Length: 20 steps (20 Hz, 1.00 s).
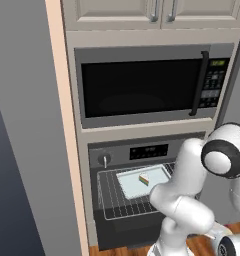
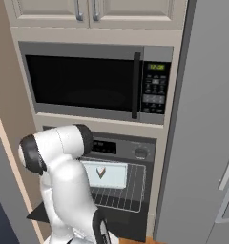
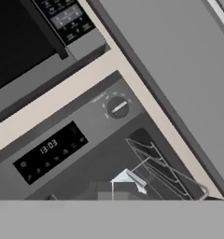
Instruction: Take the baked cake out of the oven and place it on the plate for cooling. Then close the oven door.
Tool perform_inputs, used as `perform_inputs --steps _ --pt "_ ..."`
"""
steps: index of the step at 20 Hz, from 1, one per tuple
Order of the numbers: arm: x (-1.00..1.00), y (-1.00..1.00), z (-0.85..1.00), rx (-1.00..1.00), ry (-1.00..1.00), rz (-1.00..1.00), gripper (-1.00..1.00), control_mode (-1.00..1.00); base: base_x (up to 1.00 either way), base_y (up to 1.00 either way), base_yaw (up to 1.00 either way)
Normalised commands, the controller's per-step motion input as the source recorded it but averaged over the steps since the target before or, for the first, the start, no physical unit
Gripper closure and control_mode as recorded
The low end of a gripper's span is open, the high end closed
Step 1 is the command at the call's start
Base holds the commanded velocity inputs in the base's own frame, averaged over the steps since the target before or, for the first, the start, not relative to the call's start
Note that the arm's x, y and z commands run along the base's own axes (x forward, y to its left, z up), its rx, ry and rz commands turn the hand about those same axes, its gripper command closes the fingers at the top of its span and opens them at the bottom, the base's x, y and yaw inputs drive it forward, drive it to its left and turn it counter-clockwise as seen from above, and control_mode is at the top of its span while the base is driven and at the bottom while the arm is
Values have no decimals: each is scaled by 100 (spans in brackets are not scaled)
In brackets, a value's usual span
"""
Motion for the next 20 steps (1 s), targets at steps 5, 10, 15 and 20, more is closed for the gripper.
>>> perform_inputs --steps 5,10,15,20 --pt "28 0 100 -6 27 5 100 -100 0 0 0" --pt "37 0 100 -7 29 9 100 -100 0 0 0" --pt "38 1 100 -10 34 7 100 -100 0 0 0" --pt "24 20 100 -16 42 6 100 -100 0 0 0"
